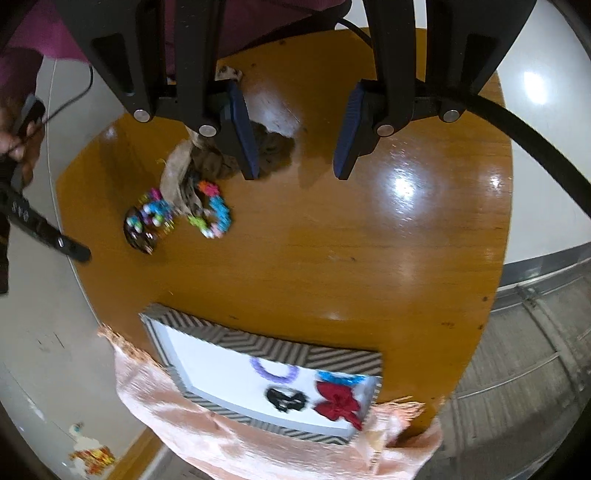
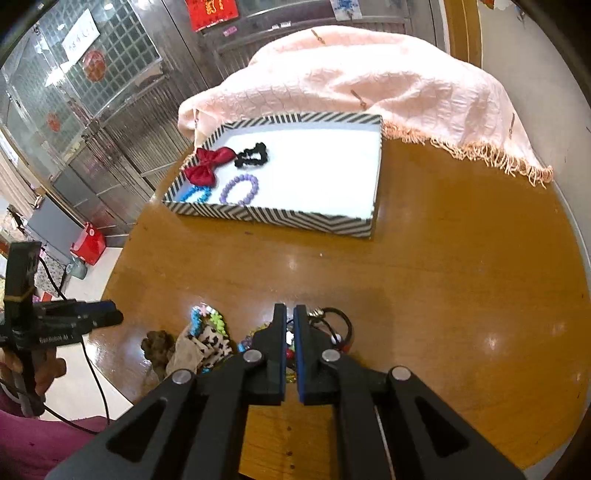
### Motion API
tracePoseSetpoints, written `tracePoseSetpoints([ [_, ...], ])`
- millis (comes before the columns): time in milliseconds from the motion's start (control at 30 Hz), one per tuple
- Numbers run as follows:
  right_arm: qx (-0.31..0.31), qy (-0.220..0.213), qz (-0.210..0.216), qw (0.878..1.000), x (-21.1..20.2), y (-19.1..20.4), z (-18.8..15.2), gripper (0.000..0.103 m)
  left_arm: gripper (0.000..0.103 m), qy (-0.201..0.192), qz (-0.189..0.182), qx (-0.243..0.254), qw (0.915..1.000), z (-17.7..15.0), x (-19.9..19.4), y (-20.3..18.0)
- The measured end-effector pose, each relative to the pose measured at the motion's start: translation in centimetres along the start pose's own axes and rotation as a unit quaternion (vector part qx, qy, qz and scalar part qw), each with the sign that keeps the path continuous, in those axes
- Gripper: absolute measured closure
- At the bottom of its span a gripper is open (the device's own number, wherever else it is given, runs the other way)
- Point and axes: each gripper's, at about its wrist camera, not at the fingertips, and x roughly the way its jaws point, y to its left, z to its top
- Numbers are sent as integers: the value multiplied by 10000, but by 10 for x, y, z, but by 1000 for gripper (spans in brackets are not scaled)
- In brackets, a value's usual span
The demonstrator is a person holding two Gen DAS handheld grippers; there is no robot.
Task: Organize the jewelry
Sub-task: 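Grasp the brown scrunchie with the left tool while the right tool grasps black hair ties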
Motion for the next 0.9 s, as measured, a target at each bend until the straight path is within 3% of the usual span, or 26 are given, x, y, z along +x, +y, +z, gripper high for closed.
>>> tracePoseSetpoints([
  [200, 23, 99, -38, 9999, 3, -6, -4, 98, 73, 160, -140, -10, 9998, -6, 7, -5],
  [267, 73, 318, -136, 9994, 8, -13, -8, 83, 70, 234, -218, -157, 9994, -6, 11, -2],
  [300, 109, 453, -143, 9988, 12, -16, -11, 64, 70, 265, -244, -208, 9991, -8, 12, -1],
  [333, 128, 545, -123, 9984, 14, -17, -14, 53, 70, 303, -276, -257, 9988, -9, 15, 0],
  [600, 540, 715, -196, 9958, 42, -34, -43, 52, 60, 417, -580, -171, 9973, -13, 24, -8],
  [900, 566, 597, -168, 9965, 52, -42, -47, 53, 63, 681, -255, 32, 9973, -9, 53, -23],
])
